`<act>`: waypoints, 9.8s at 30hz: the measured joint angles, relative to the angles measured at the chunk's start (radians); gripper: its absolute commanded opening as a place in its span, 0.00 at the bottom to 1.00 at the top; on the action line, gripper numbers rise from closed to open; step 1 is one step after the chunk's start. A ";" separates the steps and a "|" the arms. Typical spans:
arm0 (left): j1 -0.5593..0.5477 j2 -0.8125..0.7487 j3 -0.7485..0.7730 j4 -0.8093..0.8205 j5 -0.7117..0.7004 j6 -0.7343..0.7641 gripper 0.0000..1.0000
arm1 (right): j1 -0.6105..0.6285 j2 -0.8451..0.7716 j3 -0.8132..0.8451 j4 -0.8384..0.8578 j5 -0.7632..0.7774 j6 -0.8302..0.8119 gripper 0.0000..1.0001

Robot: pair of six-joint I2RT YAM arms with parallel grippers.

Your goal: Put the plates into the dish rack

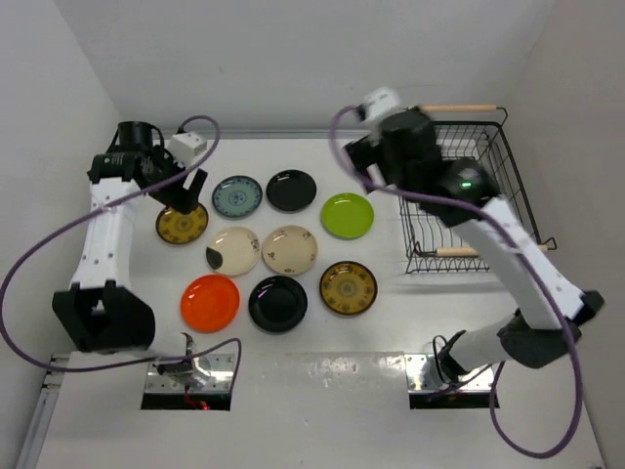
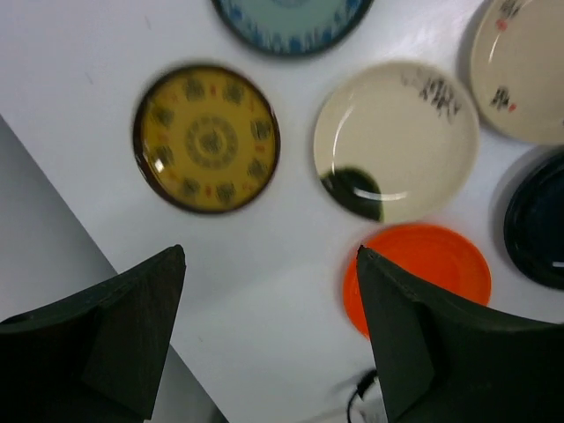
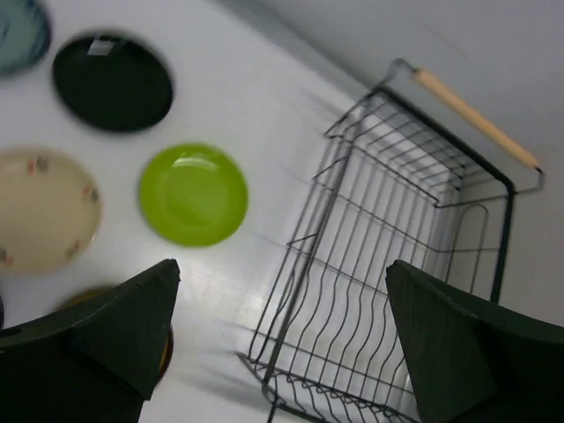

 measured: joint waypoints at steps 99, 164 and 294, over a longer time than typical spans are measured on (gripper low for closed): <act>0.074 0.280 -0.065 0.223 -0.150 -0.110 0.83 | -0.880 0.103 -0.816 0.838 0.066 -0.427 0.00; 0.325 0.840 0.255 0.187 -0.009 -0.288 0.22 | -0.592 -0.256 -0.524 0.386 -0.208 -0.059 0.99; 0.076 0.335 -0.140 0.048 -0.080 0.067 0.76 | -0.922 0.170 -0.490 0.280 -0.144 -0.151 1.00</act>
